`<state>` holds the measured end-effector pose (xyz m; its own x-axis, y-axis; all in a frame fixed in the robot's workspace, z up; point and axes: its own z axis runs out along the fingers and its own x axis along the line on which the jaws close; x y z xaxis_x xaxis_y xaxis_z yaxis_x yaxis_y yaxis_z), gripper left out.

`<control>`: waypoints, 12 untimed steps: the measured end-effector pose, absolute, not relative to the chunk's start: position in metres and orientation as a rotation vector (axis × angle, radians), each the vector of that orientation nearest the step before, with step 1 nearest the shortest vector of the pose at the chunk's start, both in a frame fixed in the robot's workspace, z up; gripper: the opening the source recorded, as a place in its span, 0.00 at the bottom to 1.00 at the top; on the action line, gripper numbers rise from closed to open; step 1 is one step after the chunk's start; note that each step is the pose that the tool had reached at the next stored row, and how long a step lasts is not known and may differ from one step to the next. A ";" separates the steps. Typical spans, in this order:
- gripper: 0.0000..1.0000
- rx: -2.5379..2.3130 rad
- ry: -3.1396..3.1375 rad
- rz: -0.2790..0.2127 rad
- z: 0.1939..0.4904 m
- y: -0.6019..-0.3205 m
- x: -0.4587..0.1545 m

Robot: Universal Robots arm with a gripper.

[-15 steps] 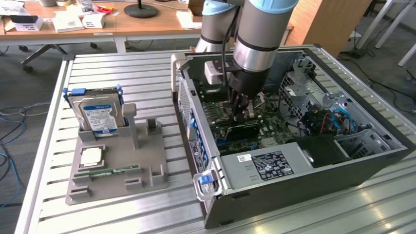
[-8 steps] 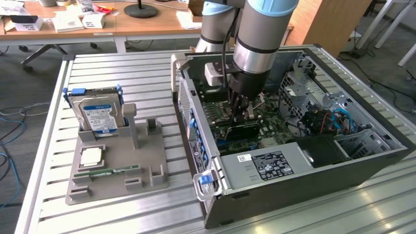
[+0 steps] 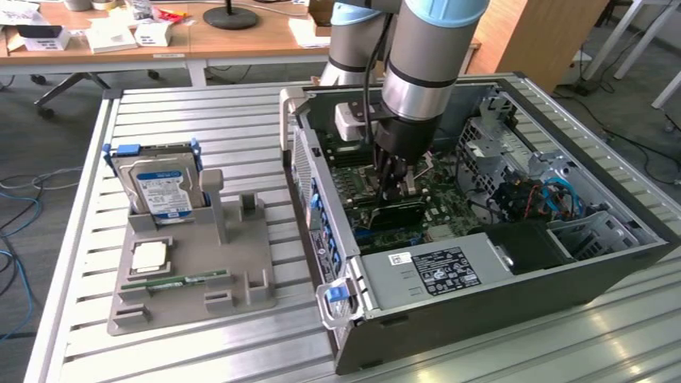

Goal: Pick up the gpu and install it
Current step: 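Press down on the gpu until it lock into place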

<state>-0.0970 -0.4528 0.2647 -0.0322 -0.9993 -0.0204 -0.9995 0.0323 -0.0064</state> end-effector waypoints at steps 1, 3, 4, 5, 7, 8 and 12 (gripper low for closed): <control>0.11 -2.172 2.243 0.015 0.264 -0.453 -0.097; 0.11 -2.172 2.243 0.015 0.263 -0.453 -0.097; 0.11 -2.172 2.243 0.015 0.263 -0.453 -0.097; 0.11 -2.172 2.243 0.015 0.262 -0.453 -0.097; 0.11 -2.172 2.244 0.015 0.262 -0.453 -0.097; 0.11 -2.172 2.243 0.015 0.262 -0.453 -0.097; 0.11 -2.173 2.243 0.015 0.262 -0.453 -0.097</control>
<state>-0.0971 -0.4529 0.2616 -0.0320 -0.9993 -0.0200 -0.9995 0.0321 -0.0062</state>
